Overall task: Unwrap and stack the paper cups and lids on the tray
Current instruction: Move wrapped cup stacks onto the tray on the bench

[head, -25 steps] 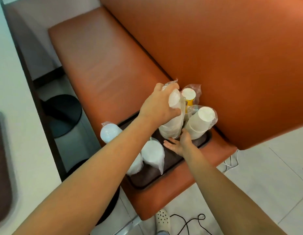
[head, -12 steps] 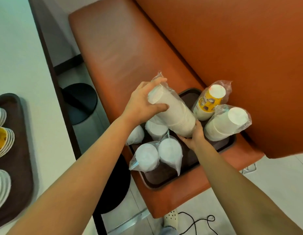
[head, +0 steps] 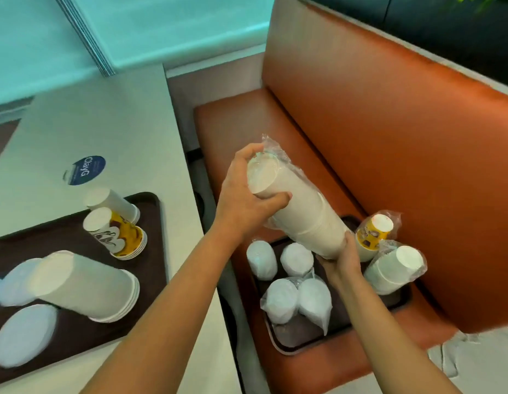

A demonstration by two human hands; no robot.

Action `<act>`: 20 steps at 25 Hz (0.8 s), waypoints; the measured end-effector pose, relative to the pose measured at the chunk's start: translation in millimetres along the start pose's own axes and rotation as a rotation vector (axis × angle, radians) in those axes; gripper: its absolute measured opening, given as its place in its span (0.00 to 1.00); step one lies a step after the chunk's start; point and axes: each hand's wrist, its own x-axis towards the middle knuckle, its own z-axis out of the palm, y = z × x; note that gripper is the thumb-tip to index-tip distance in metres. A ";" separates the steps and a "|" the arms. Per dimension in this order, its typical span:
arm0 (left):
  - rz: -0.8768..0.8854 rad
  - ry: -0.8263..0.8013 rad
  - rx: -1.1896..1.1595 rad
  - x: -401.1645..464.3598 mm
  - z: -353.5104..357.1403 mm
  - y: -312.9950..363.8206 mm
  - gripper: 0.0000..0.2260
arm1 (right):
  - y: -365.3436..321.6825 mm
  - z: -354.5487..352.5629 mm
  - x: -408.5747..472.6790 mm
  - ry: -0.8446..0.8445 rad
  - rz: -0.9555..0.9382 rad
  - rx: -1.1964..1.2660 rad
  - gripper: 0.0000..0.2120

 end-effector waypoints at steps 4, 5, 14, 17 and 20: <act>-0.051 0.293 -0.073 -15.5 -84.1 51.9 0.34 | -17.1 70.4 -54.4 -0.127 -0.220 -0.106 0.12; -0.042 0.336 -0.087 -20.2 -108.5 61.9 0.33 | -17.7 89.5 -68.8 -0.157 -0.278 -0.149 0.14; 0.007 0.626 -0.235 -79.8 -342.7 60.7 0.28 | 38.4 254.4 -229.9 -0.399 -0.577 -0.391 0.23; -0.017 0.739 -0.337 -96.0 -422.4 39.1 0.29 | 75.7 305.1 -279.8 -0.590 -0.473 -0.446 0.23; -0.028 0.783 -0.414 -106.7 -479.7 16.7 0.35 | 121.1 341.7 -307.5 -0.666 -0.461 -0.578 0.29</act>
